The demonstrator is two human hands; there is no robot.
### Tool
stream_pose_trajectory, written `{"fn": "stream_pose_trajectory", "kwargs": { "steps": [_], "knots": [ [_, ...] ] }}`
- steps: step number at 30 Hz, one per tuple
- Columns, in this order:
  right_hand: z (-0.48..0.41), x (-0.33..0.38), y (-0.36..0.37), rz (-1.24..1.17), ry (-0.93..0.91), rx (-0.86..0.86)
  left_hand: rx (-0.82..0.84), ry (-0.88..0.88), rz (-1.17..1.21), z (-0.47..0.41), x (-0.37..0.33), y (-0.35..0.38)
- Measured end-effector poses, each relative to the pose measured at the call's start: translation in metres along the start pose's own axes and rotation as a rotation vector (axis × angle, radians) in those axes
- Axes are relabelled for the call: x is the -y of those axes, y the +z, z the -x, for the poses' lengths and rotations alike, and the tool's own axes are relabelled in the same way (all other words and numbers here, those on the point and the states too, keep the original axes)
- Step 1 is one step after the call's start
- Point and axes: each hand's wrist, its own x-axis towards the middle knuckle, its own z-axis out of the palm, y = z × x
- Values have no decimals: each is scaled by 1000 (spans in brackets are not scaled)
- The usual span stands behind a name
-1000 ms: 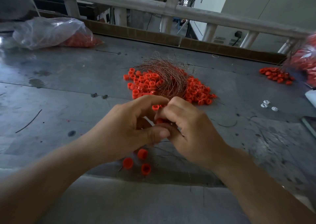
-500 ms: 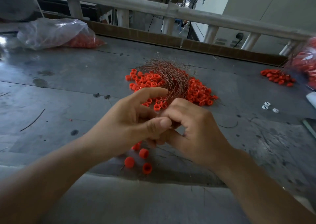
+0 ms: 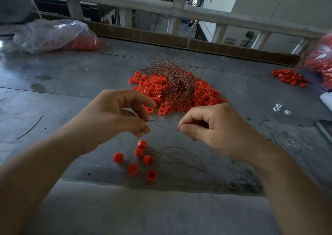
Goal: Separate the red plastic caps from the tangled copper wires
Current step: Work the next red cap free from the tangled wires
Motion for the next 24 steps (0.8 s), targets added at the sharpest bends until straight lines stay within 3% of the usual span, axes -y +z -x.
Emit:
{"fn": "stream_pose_trajectory", "kwargs": {
  "steps": [4, 11, 18, 24],
  "knots": [
    [0, -2, 2, 92, 84, 194, 31, -16, -327, 0, 8, 5],
    [1, -4, 4, 176, 112, 322, 39, 45, -459, -1, 10, 6],
    [-1, -7, 2, 116, 71, 114, 2, 54, -453, -3, 12, 5],
    [-3, -15, 1, 207, 167, 6, -315, 54, -764, -22, 27, -3]
  ]
}}
